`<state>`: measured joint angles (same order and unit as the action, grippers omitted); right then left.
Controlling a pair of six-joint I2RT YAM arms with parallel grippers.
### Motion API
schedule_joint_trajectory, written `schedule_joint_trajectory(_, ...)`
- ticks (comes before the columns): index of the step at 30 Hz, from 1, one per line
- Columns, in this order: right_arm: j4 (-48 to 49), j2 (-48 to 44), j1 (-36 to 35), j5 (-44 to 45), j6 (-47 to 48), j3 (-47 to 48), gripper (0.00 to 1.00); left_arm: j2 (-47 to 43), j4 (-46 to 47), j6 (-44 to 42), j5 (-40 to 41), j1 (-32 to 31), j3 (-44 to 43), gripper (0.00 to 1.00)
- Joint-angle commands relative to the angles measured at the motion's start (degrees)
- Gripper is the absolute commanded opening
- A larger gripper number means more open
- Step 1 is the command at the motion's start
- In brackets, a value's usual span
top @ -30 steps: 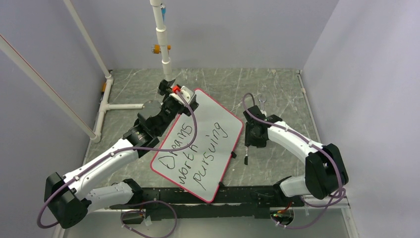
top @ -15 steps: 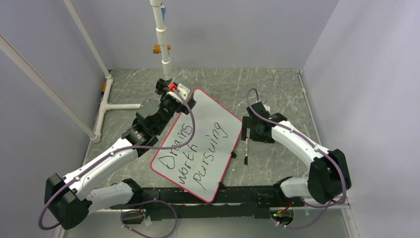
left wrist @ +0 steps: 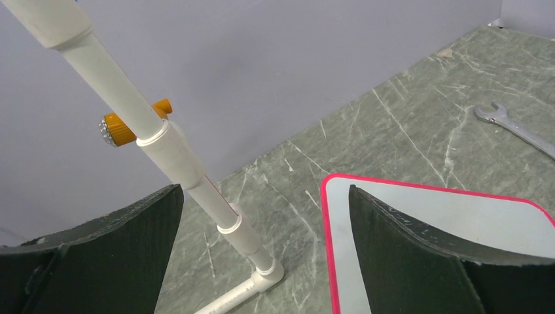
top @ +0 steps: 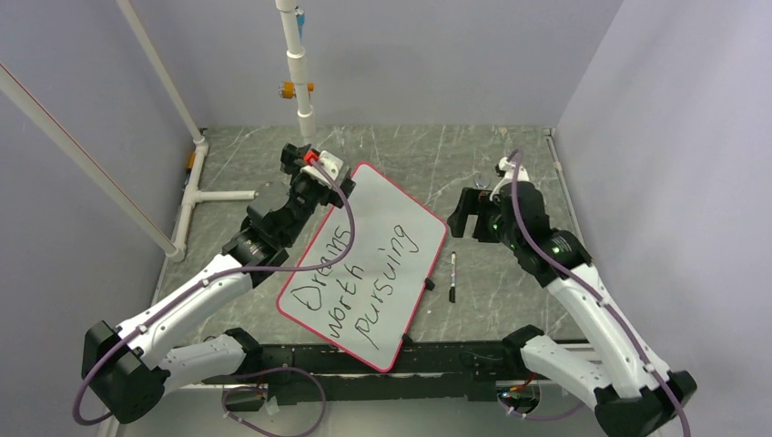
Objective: Write a sentence on the whiteboard
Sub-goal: Reset both arms
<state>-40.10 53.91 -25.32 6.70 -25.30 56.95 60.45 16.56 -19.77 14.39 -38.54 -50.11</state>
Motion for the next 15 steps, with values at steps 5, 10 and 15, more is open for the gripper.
schedule_joint_trajectory(5, 10.75, -14.01, 0.14, -6.43, 2.46, -1.60, 1.00, -3.27, 0.68, 2.13, 2.69, 0.40, -1.29, 0.99)
schedule_joint_trajectory(10, 14.35, -21.44, 0.13, -3.47, 0.85, -5.81, 1.00, -8.39, -5.34, 4.32, 4.02, 0.48, -1.39, 0.99)
schedule_joint_trajectory(15, 15.93, -26.40, 0.11, -2.13, -0.01, -9.14, 1.00, -18.65, -11.18, 4.03, 8.06, 0.44, 3.40, 0.99)
